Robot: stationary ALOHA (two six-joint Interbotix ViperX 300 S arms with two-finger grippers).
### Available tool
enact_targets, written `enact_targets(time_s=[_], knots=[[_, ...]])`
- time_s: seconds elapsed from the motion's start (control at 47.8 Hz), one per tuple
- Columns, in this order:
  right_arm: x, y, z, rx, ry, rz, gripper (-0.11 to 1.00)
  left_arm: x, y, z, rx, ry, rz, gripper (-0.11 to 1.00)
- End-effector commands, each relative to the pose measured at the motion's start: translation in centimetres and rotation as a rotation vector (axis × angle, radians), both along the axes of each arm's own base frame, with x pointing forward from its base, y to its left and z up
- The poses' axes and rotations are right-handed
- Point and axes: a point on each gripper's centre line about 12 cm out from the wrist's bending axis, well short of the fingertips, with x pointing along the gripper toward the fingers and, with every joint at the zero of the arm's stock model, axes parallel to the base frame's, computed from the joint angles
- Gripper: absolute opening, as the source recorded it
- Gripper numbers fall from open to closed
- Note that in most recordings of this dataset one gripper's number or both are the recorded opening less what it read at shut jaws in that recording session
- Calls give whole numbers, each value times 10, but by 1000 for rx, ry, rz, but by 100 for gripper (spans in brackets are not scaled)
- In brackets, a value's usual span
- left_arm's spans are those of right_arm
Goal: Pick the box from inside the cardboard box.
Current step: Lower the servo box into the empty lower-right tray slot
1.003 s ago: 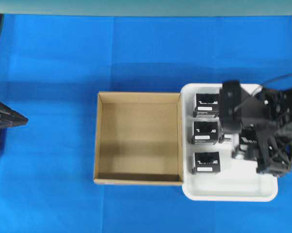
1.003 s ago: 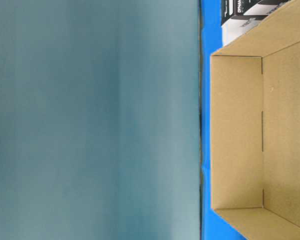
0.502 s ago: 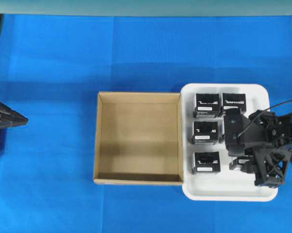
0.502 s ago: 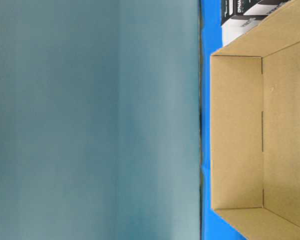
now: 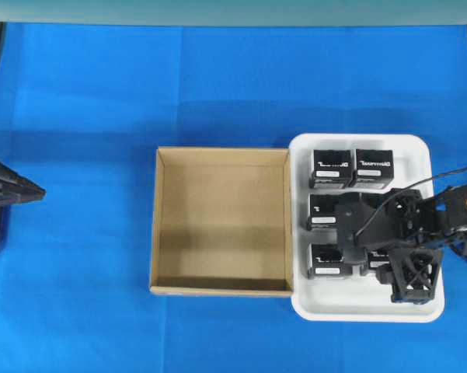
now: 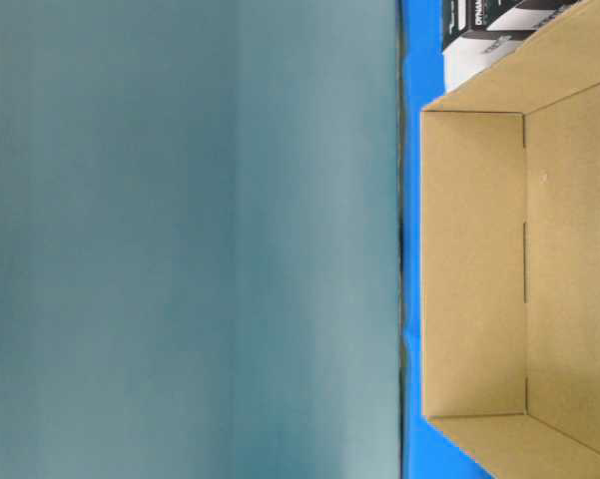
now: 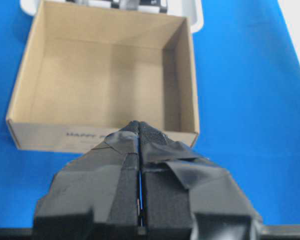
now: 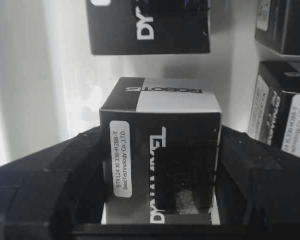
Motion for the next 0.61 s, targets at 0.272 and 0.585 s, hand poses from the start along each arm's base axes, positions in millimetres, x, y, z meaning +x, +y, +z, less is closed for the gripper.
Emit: enact_targets(time_s=[0.272, 0.585], knots=[[6, -2, -2, 5, -19, -40, 61, 3, 0, 10, 0, -23, 2, -5], [7, -3, -4, 5, -22, -45, 68, 3, 0, 13, 0, -31, 2, -5]])
